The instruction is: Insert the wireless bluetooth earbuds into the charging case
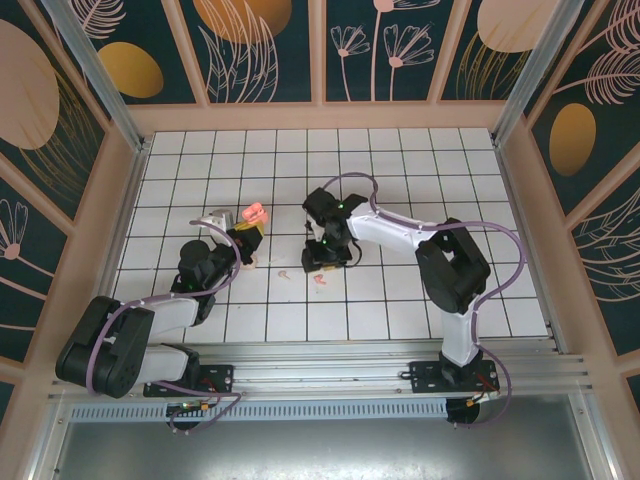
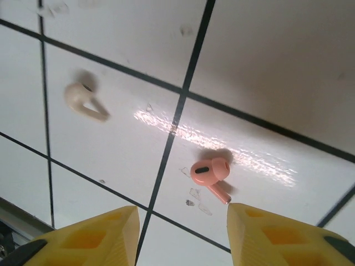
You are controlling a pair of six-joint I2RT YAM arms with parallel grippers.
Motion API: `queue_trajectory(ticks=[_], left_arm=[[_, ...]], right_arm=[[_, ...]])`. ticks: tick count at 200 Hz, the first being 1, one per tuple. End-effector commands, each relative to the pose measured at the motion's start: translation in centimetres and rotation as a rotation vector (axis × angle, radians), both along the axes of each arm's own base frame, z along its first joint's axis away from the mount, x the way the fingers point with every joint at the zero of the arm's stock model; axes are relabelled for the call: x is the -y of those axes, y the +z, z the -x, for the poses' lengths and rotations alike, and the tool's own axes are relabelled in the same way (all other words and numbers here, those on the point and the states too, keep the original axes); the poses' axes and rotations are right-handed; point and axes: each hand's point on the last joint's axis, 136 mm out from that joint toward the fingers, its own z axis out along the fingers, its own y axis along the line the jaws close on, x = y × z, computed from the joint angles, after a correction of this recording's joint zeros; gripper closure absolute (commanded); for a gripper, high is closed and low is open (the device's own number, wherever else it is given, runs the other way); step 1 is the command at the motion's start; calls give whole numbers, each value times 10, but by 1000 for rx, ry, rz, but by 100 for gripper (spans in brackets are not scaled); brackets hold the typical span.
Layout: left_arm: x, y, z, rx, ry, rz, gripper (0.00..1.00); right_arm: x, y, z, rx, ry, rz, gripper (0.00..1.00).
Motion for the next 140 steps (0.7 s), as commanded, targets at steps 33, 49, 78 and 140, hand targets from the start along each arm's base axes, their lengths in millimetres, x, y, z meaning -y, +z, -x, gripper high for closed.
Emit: queue_trajectory(ticks=[33, 49, 78, 140], left_arm=[[0, 19, -4, 59, -5, -5, 99], [0, 19, -4, 59, -4, -8, 99], [0, 18, -4, 56, -3, -13, 99], [-2, 17, -4, 52, 10, -16, 99]], right_arm=[[8, 12, -18, 65, 62, 136, 50], [4, 9, -20, 65, 92, 152, 50], [-6, 3, -20, 70, 161, 176, 50], [-12, -15, -16, 52, 258, 224, 49]])
